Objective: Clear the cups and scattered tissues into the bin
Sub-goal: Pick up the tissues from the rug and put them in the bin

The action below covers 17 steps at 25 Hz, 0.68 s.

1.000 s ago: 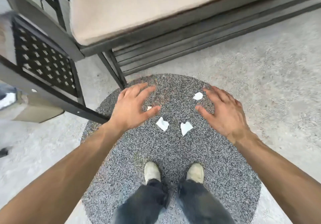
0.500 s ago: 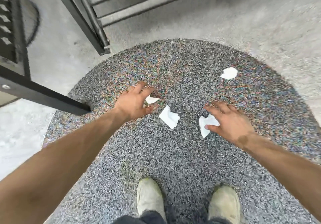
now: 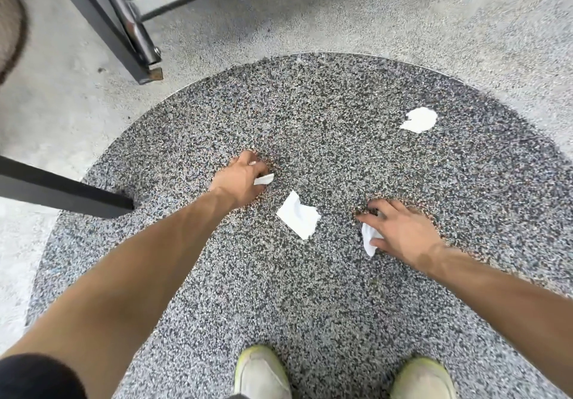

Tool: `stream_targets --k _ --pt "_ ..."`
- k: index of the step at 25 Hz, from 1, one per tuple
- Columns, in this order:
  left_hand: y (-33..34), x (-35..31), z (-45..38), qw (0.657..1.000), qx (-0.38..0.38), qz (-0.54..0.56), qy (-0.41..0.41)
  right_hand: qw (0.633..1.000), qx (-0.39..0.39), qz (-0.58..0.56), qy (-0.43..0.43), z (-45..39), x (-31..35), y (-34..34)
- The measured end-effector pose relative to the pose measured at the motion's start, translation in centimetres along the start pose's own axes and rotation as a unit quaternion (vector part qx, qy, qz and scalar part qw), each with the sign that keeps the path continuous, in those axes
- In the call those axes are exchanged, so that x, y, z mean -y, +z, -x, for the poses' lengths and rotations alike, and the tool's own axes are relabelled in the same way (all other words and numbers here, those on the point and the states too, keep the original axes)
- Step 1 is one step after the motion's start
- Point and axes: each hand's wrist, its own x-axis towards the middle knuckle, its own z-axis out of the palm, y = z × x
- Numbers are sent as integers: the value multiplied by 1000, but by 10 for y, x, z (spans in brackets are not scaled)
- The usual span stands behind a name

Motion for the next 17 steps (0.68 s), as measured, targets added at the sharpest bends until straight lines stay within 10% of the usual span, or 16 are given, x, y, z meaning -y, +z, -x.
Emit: stream_targets --k 7,11,17 --pt "-6 -16 8 995 -24 76 58 996 22 -86 3 10 -9 -2" --pt "-33 -32 19 966 111 181 145 972 -63 -206 91 -7 -45 -41" --pt "-13 -62 12 964 165 -35 205 934 -71 -296 188 -44 -92 -80"
